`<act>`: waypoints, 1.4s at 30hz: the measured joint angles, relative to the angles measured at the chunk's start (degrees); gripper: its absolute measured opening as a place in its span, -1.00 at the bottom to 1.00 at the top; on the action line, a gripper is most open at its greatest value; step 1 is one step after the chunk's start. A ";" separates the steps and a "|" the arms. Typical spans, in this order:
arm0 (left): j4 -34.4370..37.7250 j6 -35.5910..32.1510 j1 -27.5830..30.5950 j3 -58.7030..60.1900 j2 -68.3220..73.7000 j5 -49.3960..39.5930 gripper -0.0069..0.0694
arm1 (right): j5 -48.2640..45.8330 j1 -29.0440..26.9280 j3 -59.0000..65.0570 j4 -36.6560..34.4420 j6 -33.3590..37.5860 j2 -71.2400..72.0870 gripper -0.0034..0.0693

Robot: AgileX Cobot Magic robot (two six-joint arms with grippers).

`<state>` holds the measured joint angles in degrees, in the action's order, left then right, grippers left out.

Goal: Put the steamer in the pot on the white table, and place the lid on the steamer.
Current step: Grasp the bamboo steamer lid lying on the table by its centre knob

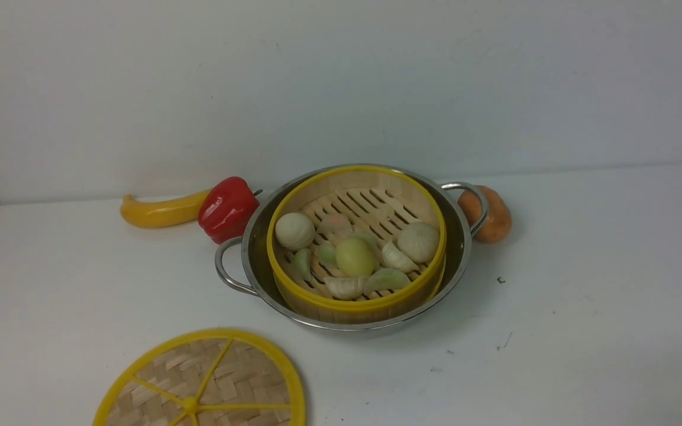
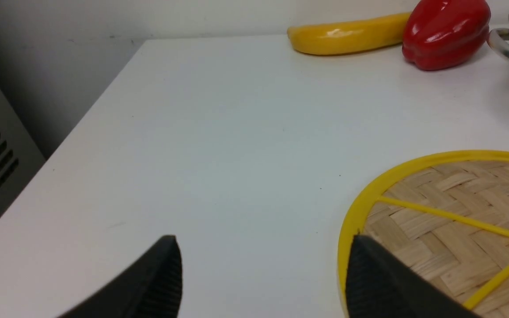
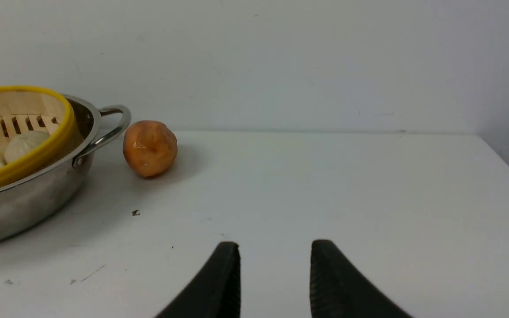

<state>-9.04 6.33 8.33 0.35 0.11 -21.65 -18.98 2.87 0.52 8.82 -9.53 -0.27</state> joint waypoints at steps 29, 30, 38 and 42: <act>5.83 14.94 0.00 0.00 0.00 33.99 0.39 | 0.00 0.00 0.00 0.00 0.00 0.00 -0.23; 5.83 18.22 0.00 0.00 0.00 34.34 0.39 | 0.00 0.00 0.00 0.00 0.00 0.00 -0.23; -6.33 47.54 0.00 0.00 0.00 32.83 0.39 | 0.00 0.00 0.00 0.00 0.00 0.00 -0.23; -20.52 59.31 0.00 0.00 0.00 36.28 0.39 | 0.00 0.00 0.00 0.00 0.00 0.00 -0.23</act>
<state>-29.57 65.64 8.33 0.35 0.11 14.63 -18.98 2.87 0.52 8.82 -9.53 -0.27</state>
